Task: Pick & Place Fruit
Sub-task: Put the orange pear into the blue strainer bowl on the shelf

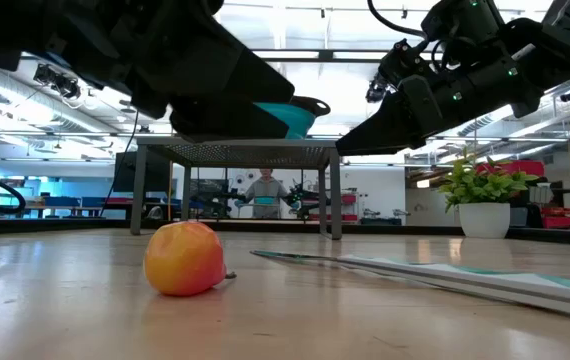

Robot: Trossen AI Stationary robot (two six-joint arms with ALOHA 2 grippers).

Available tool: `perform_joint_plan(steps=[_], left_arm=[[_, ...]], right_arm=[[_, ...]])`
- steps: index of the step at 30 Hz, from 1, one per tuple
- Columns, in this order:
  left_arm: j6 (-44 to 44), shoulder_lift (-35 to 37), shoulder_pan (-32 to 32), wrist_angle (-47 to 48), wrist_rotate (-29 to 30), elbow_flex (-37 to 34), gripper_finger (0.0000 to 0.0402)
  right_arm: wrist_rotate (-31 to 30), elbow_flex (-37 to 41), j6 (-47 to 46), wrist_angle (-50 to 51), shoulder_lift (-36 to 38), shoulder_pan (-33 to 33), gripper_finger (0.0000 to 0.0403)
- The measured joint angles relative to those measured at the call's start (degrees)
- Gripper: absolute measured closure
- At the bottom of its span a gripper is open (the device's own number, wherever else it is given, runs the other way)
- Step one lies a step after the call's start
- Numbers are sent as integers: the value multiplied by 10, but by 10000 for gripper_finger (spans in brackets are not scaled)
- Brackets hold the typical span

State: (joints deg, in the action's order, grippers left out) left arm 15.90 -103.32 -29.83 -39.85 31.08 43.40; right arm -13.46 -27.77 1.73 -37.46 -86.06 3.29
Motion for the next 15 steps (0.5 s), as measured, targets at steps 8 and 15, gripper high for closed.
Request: perform_joint_plan(steps=[8, 15], left_arm=[[67, 2, -17, -12, -3, 15, 70], [148, 1, -74, 115, 60, 65, 70]], right_arm=[[5, 0, 0, 19, 0, 2, 87], [22, 0, 18, 30, 0, 2, 87]])
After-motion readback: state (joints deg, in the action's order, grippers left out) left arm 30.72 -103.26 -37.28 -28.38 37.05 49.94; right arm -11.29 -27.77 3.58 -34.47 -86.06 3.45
